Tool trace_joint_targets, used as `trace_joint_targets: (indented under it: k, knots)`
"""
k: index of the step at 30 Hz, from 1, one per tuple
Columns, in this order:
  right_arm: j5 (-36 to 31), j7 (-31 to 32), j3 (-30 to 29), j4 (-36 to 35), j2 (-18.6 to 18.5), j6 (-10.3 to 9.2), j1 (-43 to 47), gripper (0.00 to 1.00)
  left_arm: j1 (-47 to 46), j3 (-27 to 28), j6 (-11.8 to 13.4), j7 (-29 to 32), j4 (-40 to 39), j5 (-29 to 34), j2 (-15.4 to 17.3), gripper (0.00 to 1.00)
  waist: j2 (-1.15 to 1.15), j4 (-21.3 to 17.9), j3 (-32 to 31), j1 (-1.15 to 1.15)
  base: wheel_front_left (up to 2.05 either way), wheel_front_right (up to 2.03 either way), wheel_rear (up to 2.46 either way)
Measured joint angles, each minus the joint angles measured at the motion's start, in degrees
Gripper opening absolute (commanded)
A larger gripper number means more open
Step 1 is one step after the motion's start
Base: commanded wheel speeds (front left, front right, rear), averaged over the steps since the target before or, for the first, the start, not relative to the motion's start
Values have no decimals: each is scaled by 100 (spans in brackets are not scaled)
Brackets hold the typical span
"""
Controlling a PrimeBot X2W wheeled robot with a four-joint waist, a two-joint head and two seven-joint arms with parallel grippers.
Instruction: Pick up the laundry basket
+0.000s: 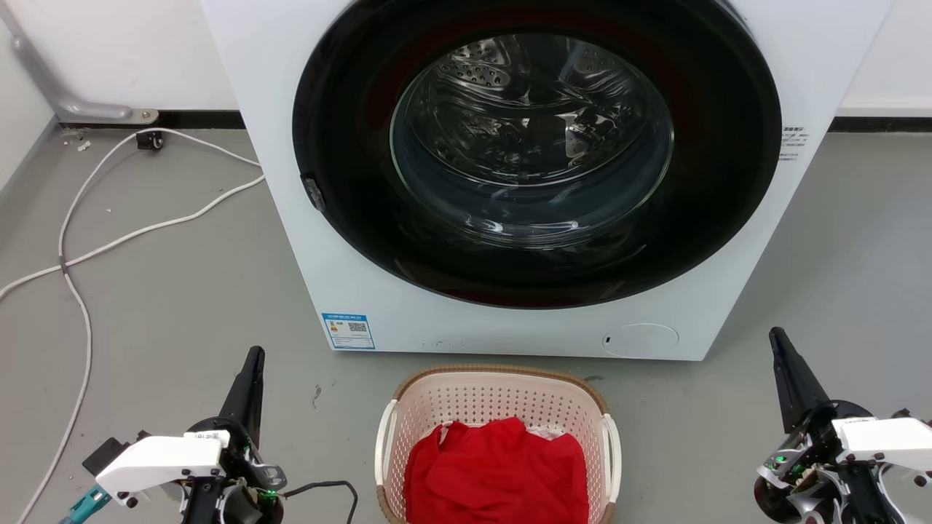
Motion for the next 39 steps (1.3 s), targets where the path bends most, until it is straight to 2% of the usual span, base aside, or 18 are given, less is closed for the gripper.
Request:
trace_joint_targets:
  k: [28,29,34,37,38,39]
  knots:
    - [-13,5,-2,20,3,0,10,0,10,-3,1,5,22,0,-2,0,0,0,0,0,0,0,0]
    - [-13,5,1,64,7,0,47,100,44,-10,2,4,68,0,-8,100,0,0,0,0,0,0,0]
    - [-34,-76,14,176,26,-1,226,100,204,-49,10,-76,145,46,-30,100,0,-2,1,0,0,0,0]
    - [-202,-160,3,155,27,-1,231,100,204,-57,12,-169,78,291,-30,100,0,-3,4,0,0,0,0]
    - [-886,-307,-18,-25,29,-1,246,100,204,-134,77,-302,-108,939,-29,100,0,-4,15,0,0,0,0]
    - [-1033,-328,-14,-71,29,-1,247,100,204,-157,99,-326,-146,1079,-29,100,0,-5,17,0,0,0,0]
